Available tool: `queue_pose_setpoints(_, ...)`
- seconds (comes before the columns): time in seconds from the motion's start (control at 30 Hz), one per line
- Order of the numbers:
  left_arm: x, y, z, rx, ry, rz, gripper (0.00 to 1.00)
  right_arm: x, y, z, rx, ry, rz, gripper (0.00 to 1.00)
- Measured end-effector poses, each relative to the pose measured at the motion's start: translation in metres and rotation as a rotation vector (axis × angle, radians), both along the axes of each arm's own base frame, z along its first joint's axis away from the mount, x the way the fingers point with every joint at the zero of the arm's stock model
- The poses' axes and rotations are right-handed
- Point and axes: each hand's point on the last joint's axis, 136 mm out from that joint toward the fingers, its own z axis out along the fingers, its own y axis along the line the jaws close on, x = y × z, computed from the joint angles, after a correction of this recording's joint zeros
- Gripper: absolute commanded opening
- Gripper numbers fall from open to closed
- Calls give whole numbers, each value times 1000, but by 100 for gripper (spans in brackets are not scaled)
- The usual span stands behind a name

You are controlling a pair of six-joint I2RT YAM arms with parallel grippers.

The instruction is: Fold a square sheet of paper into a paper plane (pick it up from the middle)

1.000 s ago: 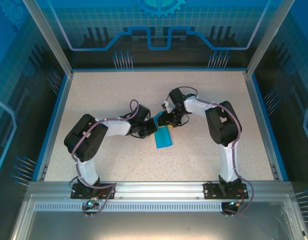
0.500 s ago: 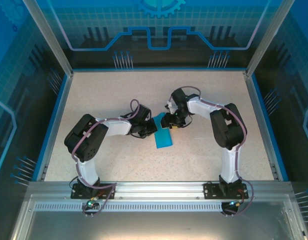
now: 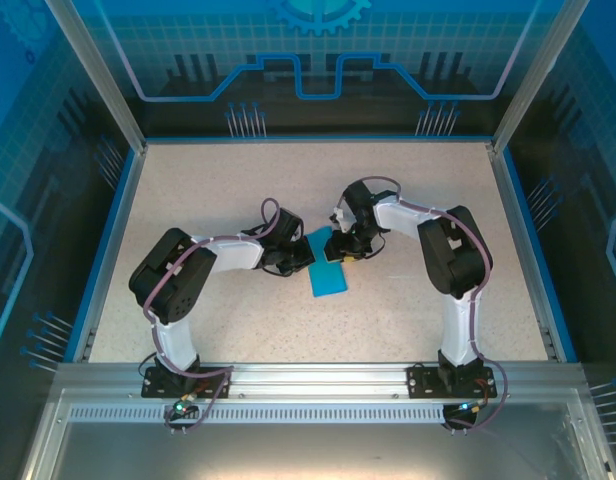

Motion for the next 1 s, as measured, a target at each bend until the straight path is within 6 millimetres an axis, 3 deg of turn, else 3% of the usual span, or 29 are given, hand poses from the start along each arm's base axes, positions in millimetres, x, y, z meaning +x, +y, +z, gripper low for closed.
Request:
queue_pose_setpoints(0.33, 0, 0, 3, 13, -6, -18, 11, 1, -4, -4, -26, -6, -4, 35)
queue_pose_setpoints(0.7, 11, 0, 58, -31, -140, 6, 20, 2, -5, -6, -48, -6, -7, 35)
queue_pose_setpoints(1.0, 11, 14, 61, 9, -172, 53, 20, 2, -4, -7, -68, 7, -20, 36)
